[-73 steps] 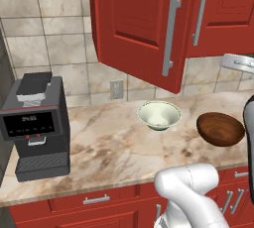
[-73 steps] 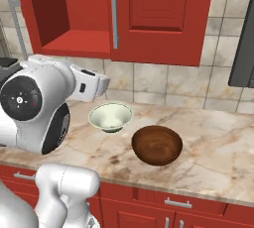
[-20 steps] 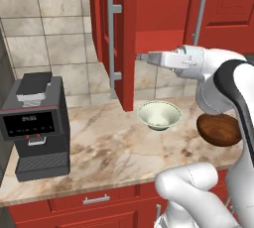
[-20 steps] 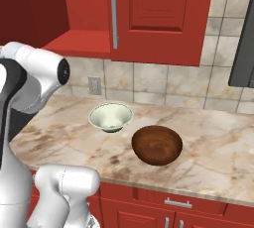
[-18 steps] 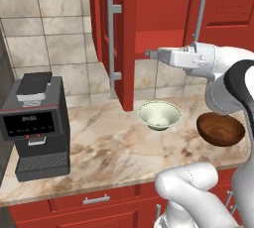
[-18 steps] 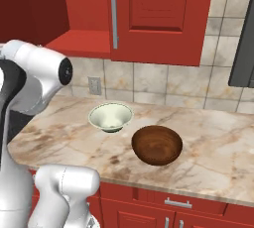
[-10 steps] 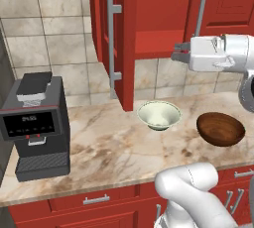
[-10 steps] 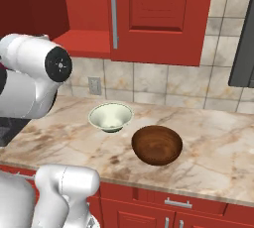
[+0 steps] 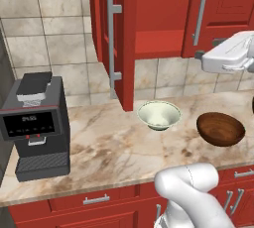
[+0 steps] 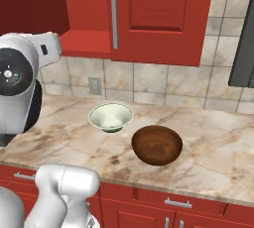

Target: Open the cabinet. Pick the bowls from the counter and place them in the cabinet. Then close the cabinet.

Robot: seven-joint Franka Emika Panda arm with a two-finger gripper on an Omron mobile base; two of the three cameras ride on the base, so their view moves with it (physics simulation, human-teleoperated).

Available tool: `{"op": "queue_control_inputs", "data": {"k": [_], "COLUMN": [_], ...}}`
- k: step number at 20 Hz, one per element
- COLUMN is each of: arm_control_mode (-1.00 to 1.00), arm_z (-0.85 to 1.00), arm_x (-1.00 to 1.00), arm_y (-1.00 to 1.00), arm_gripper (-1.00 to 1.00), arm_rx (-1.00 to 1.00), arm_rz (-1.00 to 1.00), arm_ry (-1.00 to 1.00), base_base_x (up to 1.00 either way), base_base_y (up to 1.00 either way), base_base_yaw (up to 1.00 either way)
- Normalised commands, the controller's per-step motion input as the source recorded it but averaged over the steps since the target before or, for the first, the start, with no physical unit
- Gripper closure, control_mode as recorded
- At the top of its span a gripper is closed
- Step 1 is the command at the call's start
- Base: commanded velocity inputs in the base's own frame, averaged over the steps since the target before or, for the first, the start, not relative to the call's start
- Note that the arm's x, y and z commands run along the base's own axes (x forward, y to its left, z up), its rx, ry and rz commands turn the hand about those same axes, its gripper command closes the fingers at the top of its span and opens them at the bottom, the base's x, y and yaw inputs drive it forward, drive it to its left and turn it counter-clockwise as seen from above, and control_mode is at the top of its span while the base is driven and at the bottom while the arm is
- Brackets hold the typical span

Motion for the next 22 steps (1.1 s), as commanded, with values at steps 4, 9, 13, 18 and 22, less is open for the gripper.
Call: {"op": "queue_control_inputs", "data": {"k": [4, 9, 13, 18, 22], "arm_control_mode": [-1.0, -1.0, -1.0, -1.0, -1.0], "arm_z": [-0.19, -0.11, 0.0, 0.0, 0.0], "arm_x": [-0.03, 0.03, 0.15, 0.26, 0.39], "arm_y": [-0.79, -0.56, -0.08, -0.45, -0.57], "arm_gripper": [-1.0, -1.0, -1.0, -1.0, -1.0], "arm_rx": [0.0, 0.01, 0.0, 0.02, 0.07], "arm_rz": [-0.5, -0.32, 0.03, 0.09, 0.08], "arm_ry": [-0.11, -0.11, 0.0, 0.0, 0.0], "base_base_x": [0.0, 0.0, 0.0, 0.0, 0.0], "base_base_y": [0.0, 0.0, 0.0, 0.0, 0.0], "base_base_yaw": [0.0, 0.0, 0.0, 0.0, 0.0]}}
